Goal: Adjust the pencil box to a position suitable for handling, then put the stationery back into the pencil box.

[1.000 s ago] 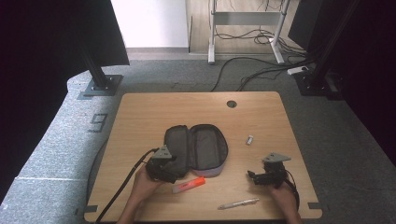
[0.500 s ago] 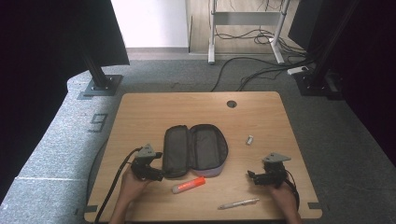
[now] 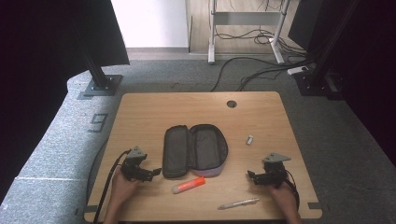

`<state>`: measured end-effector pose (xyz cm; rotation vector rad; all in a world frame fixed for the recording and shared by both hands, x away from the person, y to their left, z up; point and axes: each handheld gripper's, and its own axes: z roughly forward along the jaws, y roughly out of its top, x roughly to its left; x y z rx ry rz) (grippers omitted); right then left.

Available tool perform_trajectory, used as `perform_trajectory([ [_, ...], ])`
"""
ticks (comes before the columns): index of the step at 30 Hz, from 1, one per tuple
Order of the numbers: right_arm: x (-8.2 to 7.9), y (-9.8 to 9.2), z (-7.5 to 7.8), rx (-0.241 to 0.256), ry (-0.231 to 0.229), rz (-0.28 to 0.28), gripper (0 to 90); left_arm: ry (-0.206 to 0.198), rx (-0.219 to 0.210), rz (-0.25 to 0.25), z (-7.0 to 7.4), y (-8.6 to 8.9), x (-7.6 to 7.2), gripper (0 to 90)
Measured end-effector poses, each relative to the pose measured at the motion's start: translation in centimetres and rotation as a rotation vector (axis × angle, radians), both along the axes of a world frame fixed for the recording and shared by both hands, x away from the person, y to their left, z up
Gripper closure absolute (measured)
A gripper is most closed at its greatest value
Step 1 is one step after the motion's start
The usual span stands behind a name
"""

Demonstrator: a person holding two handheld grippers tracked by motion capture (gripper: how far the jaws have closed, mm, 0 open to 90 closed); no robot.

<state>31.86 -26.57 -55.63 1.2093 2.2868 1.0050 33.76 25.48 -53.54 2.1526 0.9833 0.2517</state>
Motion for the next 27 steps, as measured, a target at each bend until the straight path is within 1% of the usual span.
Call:
perform_trajectory([
  [3, 0.0, 0.0, 0.0, 0.000, 0.000, 0.000, 8.1, 0.009, 0.017, 0.014, -0.6, 0.3, 0.2, 3.4],
  [5, 0.0, 0.0, 0.0, 0.000, 0.000, 0.000, 8.0, 0.009, 0.038, 0.022, -1.0, 0.3, 0.3, 3.2],
  [10, 0.0, 0.0, 0.0, 0.001, 0.000, 0.000, 8.1, 0.001, 0.051, 0.034, -1.1, 0.3, 0.2, 2.3],
  [12, 0.0, 0.0, 0.0, 0.000, 0.000, 0.001, 8.1, -0.012, 0.073, 0.040, -1.1, 0.1, 0.1, 2.3],
  [14, 0.0, 0.0, 0.0, 0.001, 0.001, 0.000, 8.1, -0.034, 0.118, 0.048, -1.3, -0.3, 0.0, 2.2],
  [27, 0.0, 0.0, 0.0, 0.000, 0.000, 0.000, 8.1, -0.033, 0.122, 0.049, -1.3, -0.4, -0.1, 1.7],
])
